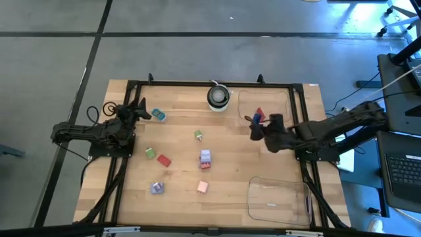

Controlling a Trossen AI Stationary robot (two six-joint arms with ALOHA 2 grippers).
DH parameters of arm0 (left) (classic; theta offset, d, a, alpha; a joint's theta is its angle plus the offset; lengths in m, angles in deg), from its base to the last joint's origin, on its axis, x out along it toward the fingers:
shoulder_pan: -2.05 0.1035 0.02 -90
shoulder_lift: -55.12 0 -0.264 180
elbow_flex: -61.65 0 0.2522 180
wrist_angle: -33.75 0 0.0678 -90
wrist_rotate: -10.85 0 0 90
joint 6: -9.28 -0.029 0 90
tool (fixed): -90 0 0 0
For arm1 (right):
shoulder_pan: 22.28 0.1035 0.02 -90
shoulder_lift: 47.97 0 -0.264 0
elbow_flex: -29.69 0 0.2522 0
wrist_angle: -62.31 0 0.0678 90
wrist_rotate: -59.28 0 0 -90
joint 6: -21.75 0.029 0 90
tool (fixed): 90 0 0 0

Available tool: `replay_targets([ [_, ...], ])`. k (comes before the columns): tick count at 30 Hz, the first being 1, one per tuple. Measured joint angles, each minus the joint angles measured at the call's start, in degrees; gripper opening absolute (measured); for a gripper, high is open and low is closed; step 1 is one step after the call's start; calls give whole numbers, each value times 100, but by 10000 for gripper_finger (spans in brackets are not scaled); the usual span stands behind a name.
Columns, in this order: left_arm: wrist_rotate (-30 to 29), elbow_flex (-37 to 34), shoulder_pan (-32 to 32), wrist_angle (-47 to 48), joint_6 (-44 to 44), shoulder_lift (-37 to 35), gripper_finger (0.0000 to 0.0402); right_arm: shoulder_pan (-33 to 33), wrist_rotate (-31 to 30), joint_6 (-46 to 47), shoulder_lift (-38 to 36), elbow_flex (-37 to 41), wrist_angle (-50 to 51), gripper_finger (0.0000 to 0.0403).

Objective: Pick & Place Office items
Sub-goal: Put the blue digital timer into the top transparent bin

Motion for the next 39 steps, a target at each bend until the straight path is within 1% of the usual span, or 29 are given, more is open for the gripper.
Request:
replay_targets([
  [2, 0, 0, 0, -2, 0, 0, 210, -59, -474, -1100, -91, -2, -447, 166],
  [4, 0, 0, 0, 0, 4, 0, 210, -143, -778, -2238, -132, -2, -925, 166],
  [6, 0, 0, -1, 0, 2, 0, 210, -256, -962, -3329, -139, -2, -1511, 166],
  [8, 0, 0, -2, 0, 7, 0, 210, -404, -999, -4450, -139, -4, -2149, 166],
  [10, 0, 0, 0, -2, 47, 0, 210, -566, -891, -5451, -139, -10, -2842, 166],
  [11, 0, 0, 0, -2, 134, 0, 210, -649, -744, -5920, -139, -11, -3168, 166],
  [13, 0, 0, -1, -2, 350, 0, 210, -809, -327, -6757, -141, -11, -3755, 166],
  [15, 0, 0, -2, -2, 502, 0, 210, -966, 108, -7317, -141, -13, -4156, 166],
  [18, 0, 0, -2, -2, 601, 0, 210, -1196, 635, -7565, -141, -13, -4341, 166],
  [23, 77, 0, -2, -46, 772, 0, 210, -1528, 1489, -7544, -141, -13, -4346, 166],
  [27, 195, 0, -2, -46, 1034, 0, 210, -1786, 1894, -7727, -141, -13, -4356, 166],
  [32, 307, 0, 0, -46, 1067, 0, 210, -2116, 2530, -7777, -141, -13, -4331, 166],
  [35, 501, 0, 0, -46, 1074, 0, 210, -2314, 2635, -7661, -132, -17, -4070, 166],
  [39, 551, 0, 0, -44, 1284, 0, 210, -2717, 2543, -6773, -130, -20, -3268, 166],
])
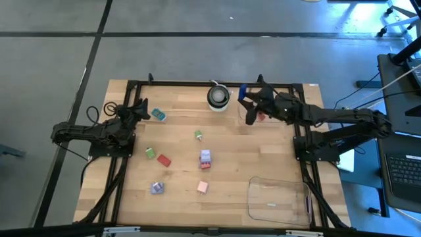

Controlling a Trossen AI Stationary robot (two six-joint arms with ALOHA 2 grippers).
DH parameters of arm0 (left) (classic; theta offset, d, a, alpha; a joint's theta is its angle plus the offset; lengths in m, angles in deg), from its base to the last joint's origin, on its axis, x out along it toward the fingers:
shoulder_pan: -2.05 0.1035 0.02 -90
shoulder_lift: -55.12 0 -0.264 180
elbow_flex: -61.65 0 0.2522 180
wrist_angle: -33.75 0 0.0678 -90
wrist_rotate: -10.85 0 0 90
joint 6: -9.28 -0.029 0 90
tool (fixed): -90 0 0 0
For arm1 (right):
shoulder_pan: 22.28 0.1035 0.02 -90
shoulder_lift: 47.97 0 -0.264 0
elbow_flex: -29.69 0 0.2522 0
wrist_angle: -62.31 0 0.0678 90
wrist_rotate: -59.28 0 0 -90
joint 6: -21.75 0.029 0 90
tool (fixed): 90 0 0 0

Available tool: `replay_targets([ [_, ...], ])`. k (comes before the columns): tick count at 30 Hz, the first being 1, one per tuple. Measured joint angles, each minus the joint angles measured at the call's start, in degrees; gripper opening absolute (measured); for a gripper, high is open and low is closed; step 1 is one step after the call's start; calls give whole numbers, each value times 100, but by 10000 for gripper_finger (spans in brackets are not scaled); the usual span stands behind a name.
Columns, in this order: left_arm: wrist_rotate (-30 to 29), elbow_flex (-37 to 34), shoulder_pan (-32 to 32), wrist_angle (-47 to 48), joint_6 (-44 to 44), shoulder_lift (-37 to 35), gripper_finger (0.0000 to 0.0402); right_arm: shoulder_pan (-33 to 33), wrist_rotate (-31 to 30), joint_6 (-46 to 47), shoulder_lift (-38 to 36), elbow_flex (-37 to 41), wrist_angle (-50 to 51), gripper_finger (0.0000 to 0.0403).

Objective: Pick & Place Office items
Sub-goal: Put the blue digital timer into the top transparent bin

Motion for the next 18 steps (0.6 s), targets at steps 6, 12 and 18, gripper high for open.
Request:
replay_targets([
  [6, 0, 0, -1, 0, 34, 0, 210, -595, -2, 1501, 2, 0, 1651, 166],
  [12, 0, 0, -1, 0, 23, 0, 210, -979, -12, 2456, 2, 1, 3046, 166],
  [18, 0, 0, -1, 0, 21, 0, 210, -1207, 3, 3038, 6, 3, 3884, 166],
])
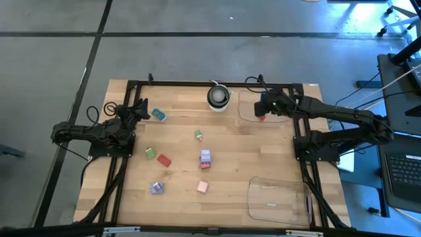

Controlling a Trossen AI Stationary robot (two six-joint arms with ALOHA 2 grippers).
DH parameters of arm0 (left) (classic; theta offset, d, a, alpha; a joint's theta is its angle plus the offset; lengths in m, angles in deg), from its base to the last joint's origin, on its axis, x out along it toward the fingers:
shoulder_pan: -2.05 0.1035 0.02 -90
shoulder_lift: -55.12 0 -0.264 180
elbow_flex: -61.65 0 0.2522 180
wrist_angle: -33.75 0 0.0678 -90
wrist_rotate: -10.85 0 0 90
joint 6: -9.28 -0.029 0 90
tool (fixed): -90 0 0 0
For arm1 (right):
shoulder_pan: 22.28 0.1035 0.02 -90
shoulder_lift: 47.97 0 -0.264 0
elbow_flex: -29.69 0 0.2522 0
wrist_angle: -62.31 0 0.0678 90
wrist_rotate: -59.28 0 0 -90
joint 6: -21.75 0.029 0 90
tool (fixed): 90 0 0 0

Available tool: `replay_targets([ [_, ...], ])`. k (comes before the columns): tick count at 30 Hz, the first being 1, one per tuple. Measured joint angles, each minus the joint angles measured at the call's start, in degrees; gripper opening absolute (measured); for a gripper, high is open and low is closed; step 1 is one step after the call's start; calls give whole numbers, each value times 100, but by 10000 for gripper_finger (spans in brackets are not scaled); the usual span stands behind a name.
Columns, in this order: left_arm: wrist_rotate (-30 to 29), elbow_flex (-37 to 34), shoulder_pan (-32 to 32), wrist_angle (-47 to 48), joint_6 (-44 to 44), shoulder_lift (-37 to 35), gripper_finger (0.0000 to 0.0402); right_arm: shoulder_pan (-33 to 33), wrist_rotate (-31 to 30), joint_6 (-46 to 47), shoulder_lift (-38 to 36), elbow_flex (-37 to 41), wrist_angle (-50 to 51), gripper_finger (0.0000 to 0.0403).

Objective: Pick & Place Office items
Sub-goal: Put the blue digital timer into the top transparent bin

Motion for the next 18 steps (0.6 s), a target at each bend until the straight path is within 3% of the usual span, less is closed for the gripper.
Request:
replay_targets([
  [12, 2, 0, 1, 2, 0, 0, 210, -311, 189, 764, 384, 642, -209, 166],
  [18, 2, 0, 1, 2, 0, 0, 210, -497, 566, 539, 751, 684, -585, 166],
])
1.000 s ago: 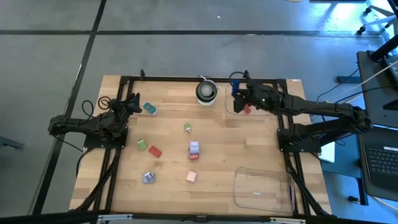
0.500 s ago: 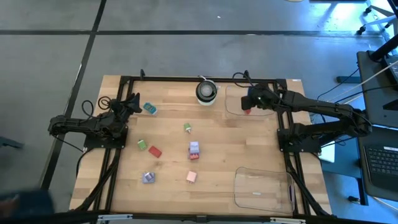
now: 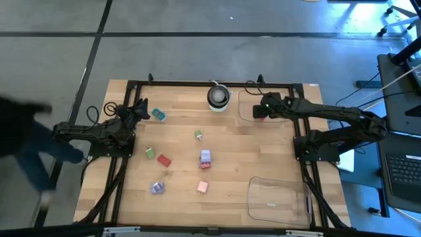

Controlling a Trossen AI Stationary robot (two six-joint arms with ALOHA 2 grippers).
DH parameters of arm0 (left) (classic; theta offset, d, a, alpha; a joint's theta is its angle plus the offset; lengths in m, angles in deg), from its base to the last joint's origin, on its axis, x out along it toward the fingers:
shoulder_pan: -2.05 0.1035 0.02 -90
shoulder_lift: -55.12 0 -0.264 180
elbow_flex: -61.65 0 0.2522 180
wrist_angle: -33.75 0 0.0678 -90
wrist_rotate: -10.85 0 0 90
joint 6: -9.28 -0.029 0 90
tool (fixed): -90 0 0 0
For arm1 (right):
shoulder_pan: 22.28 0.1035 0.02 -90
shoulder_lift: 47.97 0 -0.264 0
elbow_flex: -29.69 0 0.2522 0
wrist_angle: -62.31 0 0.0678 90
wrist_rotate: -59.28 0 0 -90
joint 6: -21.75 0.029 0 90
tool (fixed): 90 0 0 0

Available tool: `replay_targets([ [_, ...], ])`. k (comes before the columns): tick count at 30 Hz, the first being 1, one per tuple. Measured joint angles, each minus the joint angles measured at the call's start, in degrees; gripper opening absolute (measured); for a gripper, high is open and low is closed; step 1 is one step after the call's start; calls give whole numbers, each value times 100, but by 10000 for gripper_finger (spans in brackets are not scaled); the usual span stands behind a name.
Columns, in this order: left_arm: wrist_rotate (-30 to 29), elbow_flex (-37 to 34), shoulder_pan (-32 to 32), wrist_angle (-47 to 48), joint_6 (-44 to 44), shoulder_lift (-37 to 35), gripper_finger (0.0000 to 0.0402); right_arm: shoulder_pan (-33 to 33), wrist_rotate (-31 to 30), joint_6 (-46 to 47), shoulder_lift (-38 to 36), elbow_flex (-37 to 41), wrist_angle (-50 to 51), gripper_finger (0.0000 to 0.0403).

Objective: Pick & Place Office items
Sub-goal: Put the blue digital timer into the top transparent bin, then put the light blue digital timer into the top transparent bin

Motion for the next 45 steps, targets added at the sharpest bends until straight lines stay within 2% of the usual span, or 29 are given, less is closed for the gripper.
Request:
replay_targets([
  [4, 1, 0, -1, 2, -2, 0, 210, -128, 28, -288, 198, -4, -93, 166],
  [10, 64, 0, 0, 2, -2, 0, 210, -307, 464, -520, 579, -4, -97, 169],
  [20, 352, 0, 0, 4, -2, 0, 210, -331, 484, -562, 831, -4, -100, 177],
  [31, 352, 0, -2, 4, -2, 0, 210, -340, 505, -688, 772, -20, -79, 249],
  [39, 356, 0, 0, 2, -2, 0, 210, -340, 571, -1039, 520, -877, 791, 266],
  [41, 563, 0, 0, 0, -37, 0, 210, -337, 570, -1182, 476, -1176, 886, 263],
  [45, 1464, 0, 0, -26, -436, 0, 210, -273, 572, -1474, 464, -1769, 921, 255],
])
